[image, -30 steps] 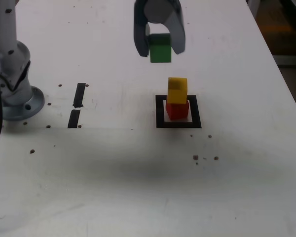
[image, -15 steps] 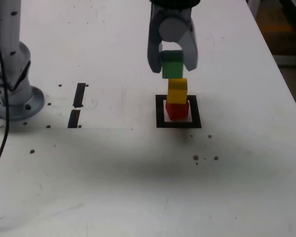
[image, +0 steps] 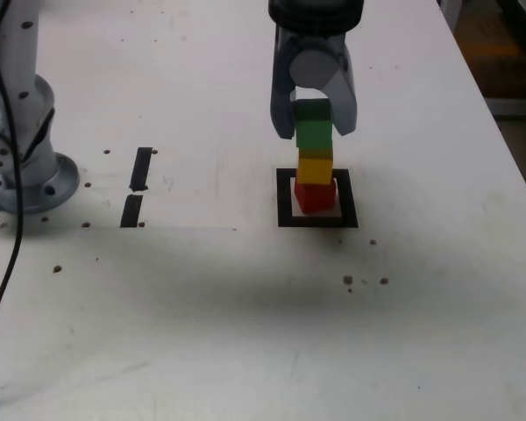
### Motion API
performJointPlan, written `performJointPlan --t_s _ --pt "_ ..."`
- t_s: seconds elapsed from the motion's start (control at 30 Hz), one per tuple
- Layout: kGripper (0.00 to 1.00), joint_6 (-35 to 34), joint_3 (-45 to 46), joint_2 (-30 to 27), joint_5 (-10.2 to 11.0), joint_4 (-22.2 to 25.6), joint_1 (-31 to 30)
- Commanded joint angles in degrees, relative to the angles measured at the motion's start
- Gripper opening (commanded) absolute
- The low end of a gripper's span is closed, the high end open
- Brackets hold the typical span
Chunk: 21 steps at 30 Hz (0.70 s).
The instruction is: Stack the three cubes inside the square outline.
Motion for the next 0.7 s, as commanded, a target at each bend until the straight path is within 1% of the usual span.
performJointPlan --t_s 0.0,0.1,0.2,0.43,0.67 --pt "0.11 -0.2 0.3 0.2 0.5 -0.7 -0.1" --pt "0.12 -0.5 0.7 0.2 1.0 -1.5 -0.1" --pt "0.17 -0.8 1.3 0.3 1.3 -2.2 -0.1" --pt "0.42 -1.4 2.3 0.2 1.1 -2.7 0.0" --pt "0.55 -1.4 2.2 0.1 0.9 -2.8 0.0"
